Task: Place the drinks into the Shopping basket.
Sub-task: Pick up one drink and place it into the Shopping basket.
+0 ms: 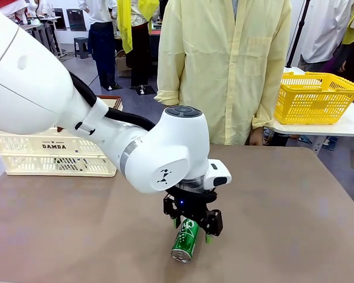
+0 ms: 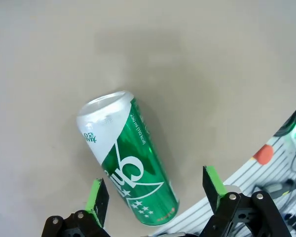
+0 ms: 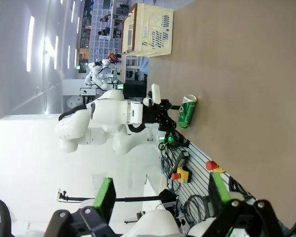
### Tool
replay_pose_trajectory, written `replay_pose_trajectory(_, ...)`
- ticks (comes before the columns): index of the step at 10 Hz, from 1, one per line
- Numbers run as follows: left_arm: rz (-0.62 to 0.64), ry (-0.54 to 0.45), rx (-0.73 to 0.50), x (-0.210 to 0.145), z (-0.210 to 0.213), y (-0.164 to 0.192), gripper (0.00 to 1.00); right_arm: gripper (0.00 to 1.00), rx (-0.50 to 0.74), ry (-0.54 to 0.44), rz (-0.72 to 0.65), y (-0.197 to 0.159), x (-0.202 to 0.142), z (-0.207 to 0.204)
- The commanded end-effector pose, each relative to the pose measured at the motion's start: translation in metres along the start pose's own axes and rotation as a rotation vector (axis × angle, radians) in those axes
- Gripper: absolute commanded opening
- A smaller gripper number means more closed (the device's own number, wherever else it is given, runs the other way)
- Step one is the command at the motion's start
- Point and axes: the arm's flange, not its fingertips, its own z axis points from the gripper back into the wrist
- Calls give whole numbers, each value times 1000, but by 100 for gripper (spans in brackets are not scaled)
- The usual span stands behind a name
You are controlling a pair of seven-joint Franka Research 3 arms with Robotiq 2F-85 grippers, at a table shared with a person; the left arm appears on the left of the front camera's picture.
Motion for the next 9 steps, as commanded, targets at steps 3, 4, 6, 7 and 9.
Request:
replay_pose_trajectory(3,-26,-16,88,3,-7,7,100,100,-12,13,-10,3,-2,0)
replay_pose_trajectory(4,-24,-6,79,4,-14,5,100,100,-12,13,-10,3,-2,0)
replay_pose_trajectory(6,40,2,117,7,-31,5,100,100,-12,13,-10,3,-2,0)
replay_pose_trajectory(7,52,-1,106,8,-37,5,100,100,-12,13,-10,3,-2,0)
replay_pose_trajectory(9,84,-15,96,9,-43,5,100,100,-12,13,-10,3,-2,0)
